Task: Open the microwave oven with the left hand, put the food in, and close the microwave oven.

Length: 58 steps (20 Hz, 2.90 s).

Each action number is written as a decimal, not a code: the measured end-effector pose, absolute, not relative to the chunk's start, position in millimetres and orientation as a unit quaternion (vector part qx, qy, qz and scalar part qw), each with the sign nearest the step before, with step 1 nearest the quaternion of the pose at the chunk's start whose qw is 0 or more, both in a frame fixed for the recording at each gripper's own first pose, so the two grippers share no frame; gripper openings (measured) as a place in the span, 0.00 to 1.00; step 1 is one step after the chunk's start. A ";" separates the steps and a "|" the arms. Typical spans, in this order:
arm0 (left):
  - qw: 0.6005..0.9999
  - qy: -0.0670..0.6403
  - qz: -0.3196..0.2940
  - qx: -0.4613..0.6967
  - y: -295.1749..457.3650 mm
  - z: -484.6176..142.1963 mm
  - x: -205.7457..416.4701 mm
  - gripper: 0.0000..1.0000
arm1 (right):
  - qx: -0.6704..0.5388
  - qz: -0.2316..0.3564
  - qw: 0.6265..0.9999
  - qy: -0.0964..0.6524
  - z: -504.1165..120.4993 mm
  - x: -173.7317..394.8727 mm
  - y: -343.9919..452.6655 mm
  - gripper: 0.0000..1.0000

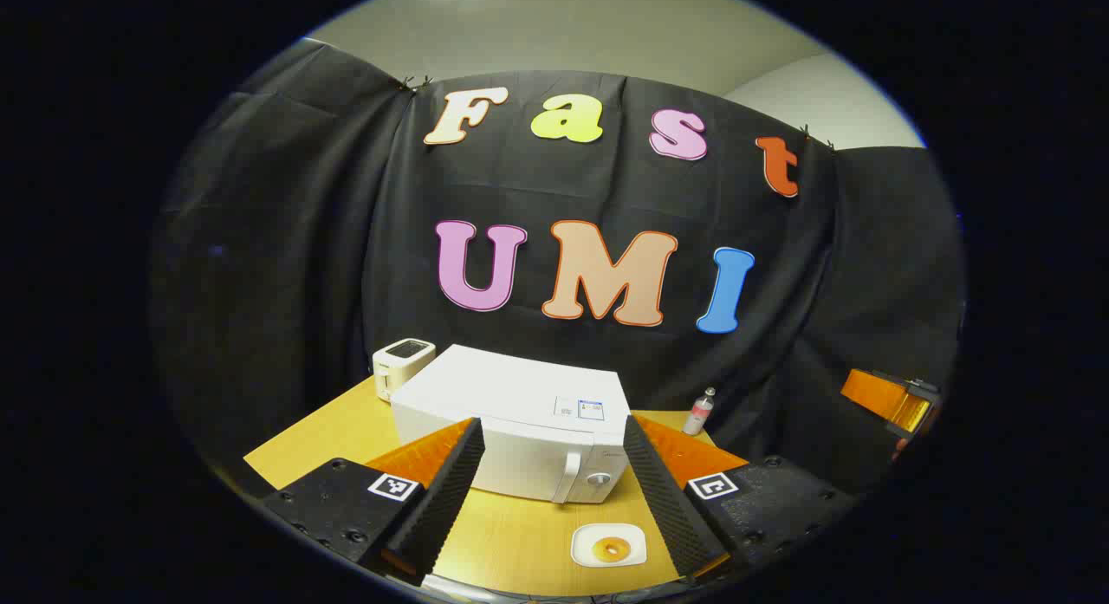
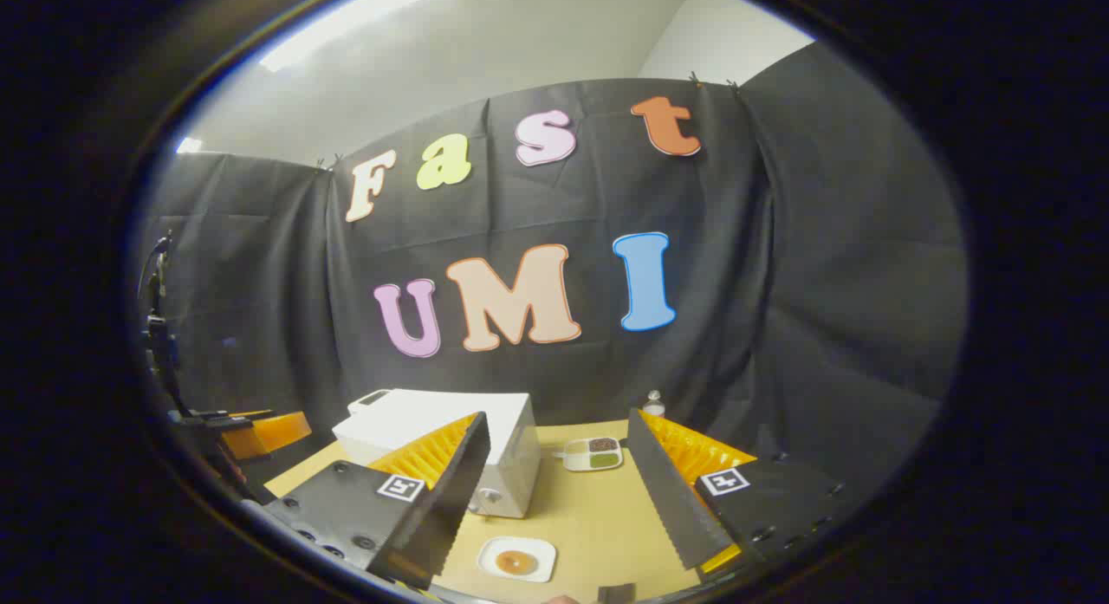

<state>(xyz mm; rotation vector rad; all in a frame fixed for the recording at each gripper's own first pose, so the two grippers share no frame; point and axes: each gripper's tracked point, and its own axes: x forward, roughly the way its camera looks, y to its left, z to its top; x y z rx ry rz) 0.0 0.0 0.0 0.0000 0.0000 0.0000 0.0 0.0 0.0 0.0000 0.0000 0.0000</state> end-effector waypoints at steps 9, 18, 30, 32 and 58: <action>0.999 0.001 0.029 0.014 15.9 -1.3 4.1 0.96 | -0.007 -0.013 1.000 0.019 -6.5 5.0 -13.3 0.99; 0.999 0.017 0.038 0.012 16.1 -12.9 -2.4 0.98 | -0.012 -0.002 1.000 0.025 -10.9 4.1 -14.6 0.92; 0.997 0.072 -0.011 0.020 15.5 -65.4 17.2 0.98 | 0.002 -0.039 0.998 0.048 -30.3 -4.0 -4.4 0.92; 0.996 0.086 -0.025 0.024 18.5 -75.6 24.0 0.98 | 0.004 -0.049 0.997 0.054 -32.8 -4.8 0.6 0.92; 0.970 0.174 -0.144 0.095 -7.6 -269.3 175.5 0.94 | 0.017 -0.192 0.980 0.044 -40.4 -36.1 14.6 0.92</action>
